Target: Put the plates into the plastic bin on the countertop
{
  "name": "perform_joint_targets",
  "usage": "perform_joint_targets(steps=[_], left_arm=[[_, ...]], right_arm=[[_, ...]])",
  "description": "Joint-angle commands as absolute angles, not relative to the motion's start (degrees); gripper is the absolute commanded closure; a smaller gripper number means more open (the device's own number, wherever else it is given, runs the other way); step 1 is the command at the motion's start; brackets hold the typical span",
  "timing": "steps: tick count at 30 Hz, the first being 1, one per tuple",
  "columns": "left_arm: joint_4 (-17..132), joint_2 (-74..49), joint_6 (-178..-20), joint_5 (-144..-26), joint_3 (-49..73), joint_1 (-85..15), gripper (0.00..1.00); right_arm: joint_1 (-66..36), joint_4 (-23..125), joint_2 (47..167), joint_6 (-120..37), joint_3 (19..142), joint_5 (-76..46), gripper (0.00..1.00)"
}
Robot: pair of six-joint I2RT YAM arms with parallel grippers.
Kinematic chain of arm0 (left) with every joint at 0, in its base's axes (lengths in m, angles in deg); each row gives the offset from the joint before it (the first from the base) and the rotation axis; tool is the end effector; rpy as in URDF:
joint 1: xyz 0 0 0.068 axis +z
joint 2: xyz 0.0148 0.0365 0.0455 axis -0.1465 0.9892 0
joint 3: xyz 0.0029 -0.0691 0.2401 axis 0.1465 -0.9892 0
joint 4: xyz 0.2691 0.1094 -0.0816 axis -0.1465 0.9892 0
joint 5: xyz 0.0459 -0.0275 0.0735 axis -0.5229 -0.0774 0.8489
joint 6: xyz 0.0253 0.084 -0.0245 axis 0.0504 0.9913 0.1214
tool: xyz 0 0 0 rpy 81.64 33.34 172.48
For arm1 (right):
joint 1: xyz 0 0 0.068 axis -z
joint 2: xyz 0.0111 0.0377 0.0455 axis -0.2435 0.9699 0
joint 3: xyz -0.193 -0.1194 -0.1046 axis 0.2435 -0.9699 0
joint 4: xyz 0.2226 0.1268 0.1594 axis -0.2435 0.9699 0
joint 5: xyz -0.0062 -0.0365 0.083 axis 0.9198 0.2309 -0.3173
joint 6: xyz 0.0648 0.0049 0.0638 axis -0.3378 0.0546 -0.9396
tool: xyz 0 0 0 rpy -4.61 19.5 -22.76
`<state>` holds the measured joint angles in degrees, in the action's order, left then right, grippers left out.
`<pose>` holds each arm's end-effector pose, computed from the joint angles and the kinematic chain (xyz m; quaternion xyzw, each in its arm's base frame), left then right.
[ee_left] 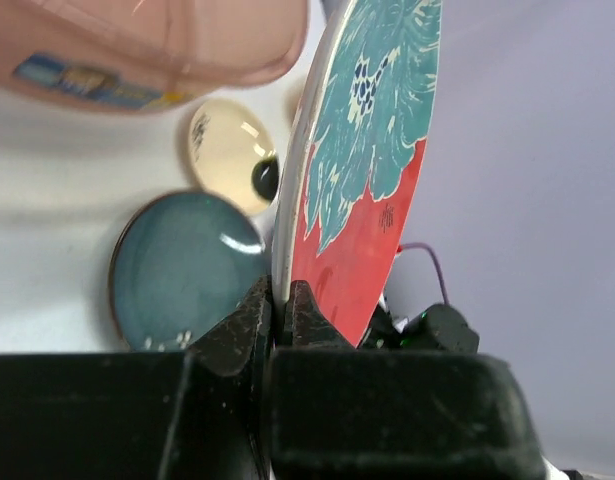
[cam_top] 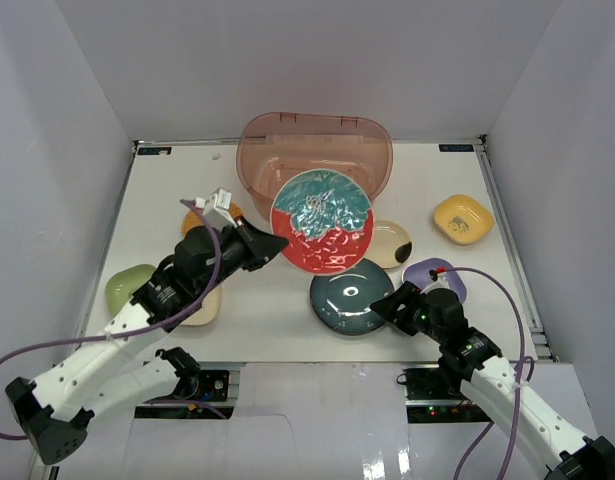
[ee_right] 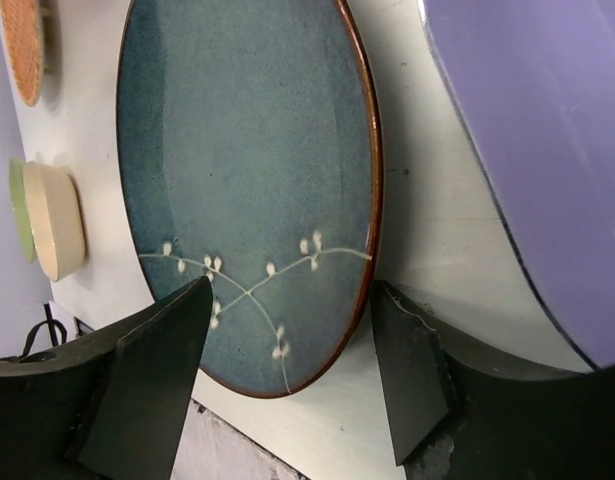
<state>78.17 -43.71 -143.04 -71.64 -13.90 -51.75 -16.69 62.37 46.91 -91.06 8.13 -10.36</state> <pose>0.2110 -0.1890 0.3076 -0.1109 0.7930 -0.4309 0.4162 0.1898 0.1173 0.0927 0.1795 0.8455 0.3603 0.3509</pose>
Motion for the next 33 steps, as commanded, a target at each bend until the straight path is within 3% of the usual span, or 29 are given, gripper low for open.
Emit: perform_joint_targets(steps=[1,13,19,26,30,32,33], left_arm=[[57.2,-38.5,-137.4,-70.3,-4.8,-51.3,1.00],[54.7,-1.4,-136.4,-84.2,18.9,-31.3,1.00],[59.5,13.6,-135.5,-88.1,28.7,-27.7,1.00],[70.7,25.9,-132.9,-89.1,39.8,-27.1,1.00],[73.8,28.7,-131.7,-90.2,41.5,-26.6,1.00],[75.6,29.6,-131.3,-91.6,42.3,-26.3,0.94],[75.9,30.7,-130.9,-92.8,42.6,-26.2,0.78]], right_arm=[[-16.9,56.8,48.0,-92.6,5.1,-11.9,0.31],[-17.0,53.9,50.2,-93.0,1.6,-13.1,0.40],[-16.9,51.4,50.6,-94.8,-0.6,-14.3,0.57],[-17.0,53.5,48.1,-95.6,-0.8,-13.1,0.87],[-17.0,58.1,42.7,-94.8,2.0,-12.2,0.92],[-17.0,61.0,41.2,-94.4,3.8,-12.3,0.92],[-17.0,61.8,40.3,-94.0,8.6,-12.3,0.92]])
